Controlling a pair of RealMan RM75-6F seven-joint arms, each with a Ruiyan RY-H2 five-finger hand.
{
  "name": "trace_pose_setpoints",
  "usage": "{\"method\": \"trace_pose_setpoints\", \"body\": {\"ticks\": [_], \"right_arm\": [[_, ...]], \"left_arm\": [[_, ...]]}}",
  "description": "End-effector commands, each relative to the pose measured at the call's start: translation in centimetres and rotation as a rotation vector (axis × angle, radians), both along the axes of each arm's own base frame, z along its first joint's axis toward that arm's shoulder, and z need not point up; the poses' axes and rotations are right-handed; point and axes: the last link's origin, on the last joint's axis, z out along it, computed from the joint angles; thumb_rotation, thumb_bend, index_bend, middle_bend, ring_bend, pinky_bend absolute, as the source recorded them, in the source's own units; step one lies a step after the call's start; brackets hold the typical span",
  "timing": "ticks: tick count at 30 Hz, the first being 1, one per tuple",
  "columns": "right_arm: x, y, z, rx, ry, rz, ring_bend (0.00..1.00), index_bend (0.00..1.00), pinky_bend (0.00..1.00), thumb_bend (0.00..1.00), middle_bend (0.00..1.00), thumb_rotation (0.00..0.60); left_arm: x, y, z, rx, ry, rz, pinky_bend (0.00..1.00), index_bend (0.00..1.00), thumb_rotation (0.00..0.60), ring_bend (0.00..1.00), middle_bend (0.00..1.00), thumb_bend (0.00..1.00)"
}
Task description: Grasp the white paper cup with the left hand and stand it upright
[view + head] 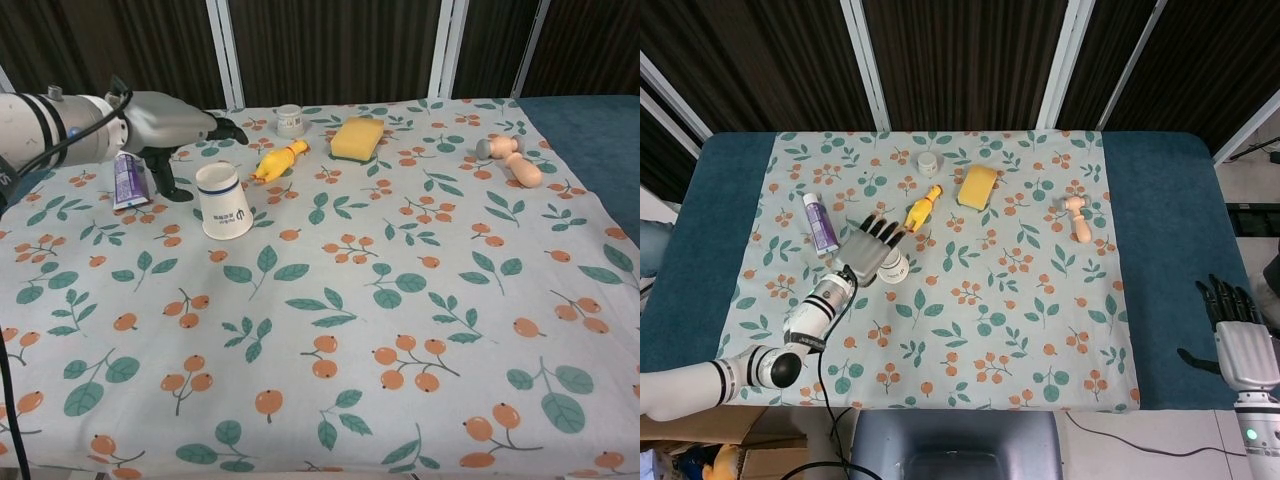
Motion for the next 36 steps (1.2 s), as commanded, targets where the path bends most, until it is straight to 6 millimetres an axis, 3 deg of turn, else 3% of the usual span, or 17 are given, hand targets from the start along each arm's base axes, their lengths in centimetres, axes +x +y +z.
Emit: {"method": "trace_pose_setpoints", "body": {"ticks": [1, 12, 26, 32, 36], "right_arm": [[0.0, 0.0, -0.1, 0.002, -0.002, -0.001, 0.00, 0.00, 0.00, 0.01, 0.00, 0.600], [-0.5, 0.0, 0.3, -0.010, -0.005, -0.020, 0.00, 0.00, 0.00, 0.01, 0.00, 0.600], [-0.9, -0.1, 0.2, -0.007, -0.010, -0.034, 0.00, 0.00, 0.00, 0.01, 0.00, 0.600], [-1.0, -0.2, 0.1, -0.006, -0.011, -0.041, 0.00, 0.00, 0.00, 0.01, 0.00, 0.600], [-0.9, -0.2, 0.1, -0.005, -0.010, -0.041, 0.00, 0.00, 0.00, 0.01, 0.00, 0.600]], "left_arm": [[0.4, 0.1, -1.1, -0.008, 0.043, -0.005, 0.00, 0.00, 0.600, 0.00, 0.00, 0.31], [1.9, 0.3, -2.9, 0.050, 0.177, -0.133, 0.00, 0.01, 0.600, 0.00, 0.02, 0.32], [1.2, 0.2, -3.3, 0.067, 0.268, -0.131, 0.00, 0.24, 0.600, 0.00, 0.23, 0.34], [0.8, 0.2, -3.7, 0.054, 0.235, -0.121, 0.00, 0.40, 0.600, 0.03, 0.39, 0.37], [1.1, 0.0, -3.4, 0.048, 0.155, -0.105, 0.00, 0.42, 0.600, 0.05, 0.42, 0.38]]}}
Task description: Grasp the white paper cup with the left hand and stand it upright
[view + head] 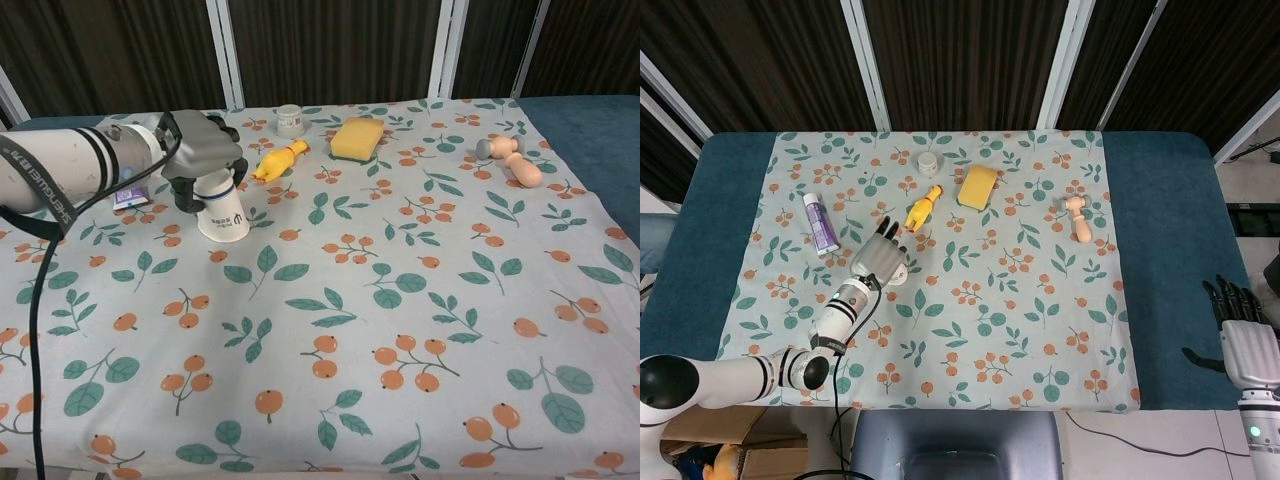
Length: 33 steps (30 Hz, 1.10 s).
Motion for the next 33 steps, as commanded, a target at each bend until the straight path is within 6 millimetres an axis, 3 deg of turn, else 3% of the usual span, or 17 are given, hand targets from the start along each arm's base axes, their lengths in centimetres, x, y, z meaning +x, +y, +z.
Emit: {"method": "trace_pose_setpoints", "body": {"ticks": [1, 7, 14, 24, 28, 33], "right_arm": [[0.0, 0.0, 0.0, 0.001, 0.001, -0.001, 0.00, 0.00, 0.00, 0.01, 0.00, 0.600], [0.1, -0.1, 0.0, 0.004, 0.004, 0.001, 0.00, 0.00, 0.00, 0.01, 0.00, 0.600], [0.4, -0.2, -0.6, 0.032, 0.013, 0.001, 0.00, 0.00, 0.00, 0.01, 0.00, 0.600], [1.2, -0.4, -1.6, 0.073, 0.027, 0.016, 0.00, 0.00, 0.00, 0.01, 0.00, 0.600], [1.5, -0.3, -1.7, 0.072, 0.026, 0.023, 0.00, 0.00, 0.00, 0.01, 0.00, 0.600], [1.4, -0.2, -1.5, 0.059, 0.018, 0.019, 0.00, 0.00, 0.00, 0.01, 0.00, 0.600]], "left_arm": [[0.5, -0.3, 0.5, -0.013, -0.119, 0.028, 0.00, 0.42, 0.600, 0.05, 0.42, 0.39], [1.7, -1.8, 3.0, -0.117, -0.571, 0.229, 0.00, 0.43, 0.600, 0.06, 0.42, 0.39], [-0.6, -3.9, 4.3, -0.262, -1.016, 0.472, 0.00, 0.47, 0.600, 0.10, 0.47, 0.39], [-5.9, -6.3, 0.4, -0.274, -1.296, 0.504, 0.00, 0.45, 0.600, 0.08, 0.44, 0.38], [-7.5, -6.4, -1.4, -0.270, -1.281, 0.506, 0.00, 0.44, 0.600, 0.06, 0.44, 0.38], [-8.0, -6.5, -2.7, -0.273, -1.268, 0.494, 0.00, 0.43, 0.600, 0.05, 0.43, 0.38]]}}
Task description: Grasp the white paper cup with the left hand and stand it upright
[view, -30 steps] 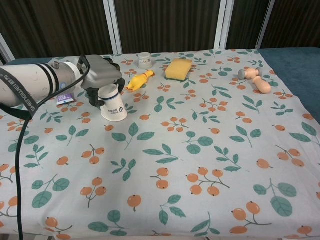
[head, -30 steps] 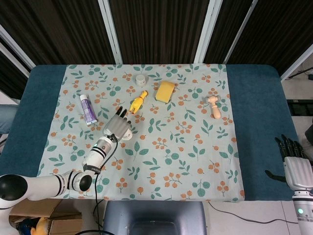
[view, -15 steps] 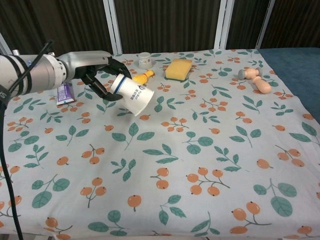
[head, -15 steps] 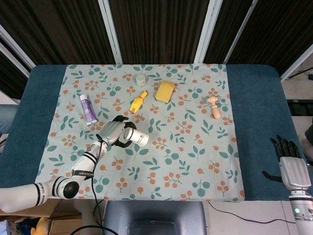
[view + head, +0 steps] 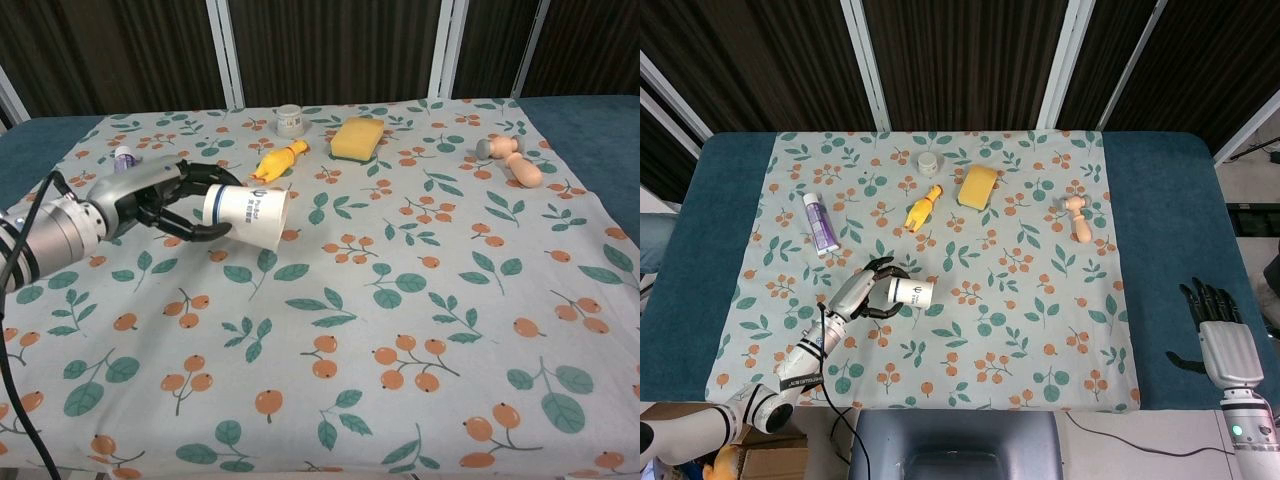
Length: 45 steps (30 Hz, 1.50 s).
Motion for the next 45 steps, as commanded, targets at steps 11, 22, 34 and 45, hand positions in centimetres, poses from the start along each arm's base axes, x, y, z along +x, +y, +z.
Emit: {"method": "trace_pose_setpoints", "body": {"ticks": [11, 22, 34, 45], "right_arm": [[-0.4, 0.0, 0.1, -0.004, -0.001, -0.013, 0.00, 0.00, 0.00, 0.01, 0.00, 0.600], [-0.5, 0.0, 0.2, 0.008, -0.012, -0.016, 0.00, 0.00, 0.00, 0.01, 0.00, 0.600], [-0.8, -0.2, -0.3, 0.016, -0.008, -0.025, 0.00, 0.00, 0.00, 0.01, 0.00, 0.600], [-1.6, -0.2, 0.0, -0.002, -0.016, -0.047, 0.00, 0.00, 0.00, 0.01, 0.00, 0.600]], "left_arm": [[-0.9, -0.4, -1.7, -0.005, 0.077, -0.073, 0.00, 0.12, 0.600, 0.00, 0.09, 0.38], [-0.9, -0.6, -0.4, 0.058, 0.219, -0.163, 0.00, 0.00, 0.600, 0.00, 0.00, 0.38], [3.5, -1.3, 1.8, 0.230, 0.524, -0.416, 0.00, 0.00, 0.600, 0.00, 0.00, 0.37], [12.9, 1.8, -0.7, 0.204, 0.686, -0.348, 0.00, 0.00, 0.600, 0.00, 0.00, 0.34]]}}
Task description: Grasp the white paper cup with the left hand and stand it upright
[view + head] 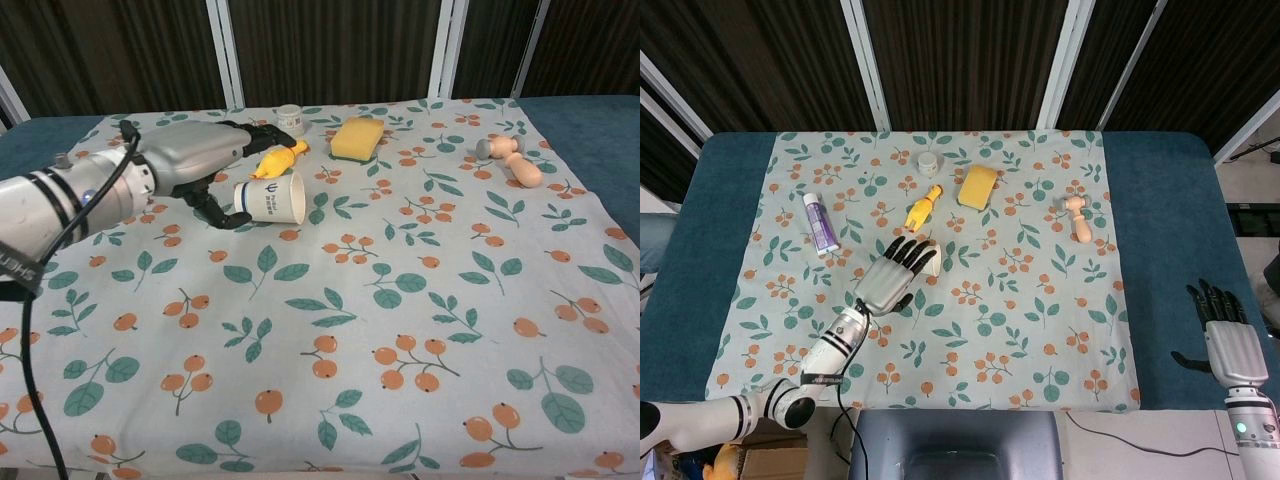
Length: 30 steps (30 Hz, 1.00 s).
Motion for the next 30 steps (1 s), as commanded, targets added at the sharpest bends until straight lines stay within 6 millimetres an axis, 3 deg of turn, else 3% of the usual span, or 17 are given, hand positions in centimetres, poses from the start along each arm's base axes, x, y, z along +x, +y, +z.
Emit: {"method": "trace_pose_setpoints", "body": {"ticks": [1, 13, 19, 30], "right_arm": [[-0.2, 0.0, 0.1, -0.004, -0.004, -0.006, 0.00, 0.00, 0.00, 0.01, 0.00, 0.600], [-1.0, -0.1, 0.2, -0.008, -0.014, -0.022, 0.00, 0.00, 0.00, 0.01, 0.00, 0.600], [-1.2, -0.1, 0.2, -0.010, -0.017, -0.023, 0.00, 0.00, 0.00, 0.01, 0.00, 0.600], [-1.4, -0.1, 0.5, -0.012, -0.021, -0.028, 0.00, 0.00, 0.00, 0.01, 0.00, 0.600]], "left_arm": [[5.3, 1.2, -1.8, -0.072, -0.004, 0.104, 0.00, 0.00, 0.600, 0.00, 0.00, 0.33], [7.3, 2.8, -4.5, -0.095, 0.064, 0.357, 0.00, 0.00, 0.600, 0.00, 0.00, 0.32], [8.2, 3.4, -5.1, 0.009, 0.136, 0.299, 0.00, 0.00, 0.600, 0.00, 0.00, 0.32], [7.1, 4.2, -5.7, 0.023, 0.208, 0.382, 0.00, 0.00, 0.600, 0.00, 0.00, 0.32]]}}
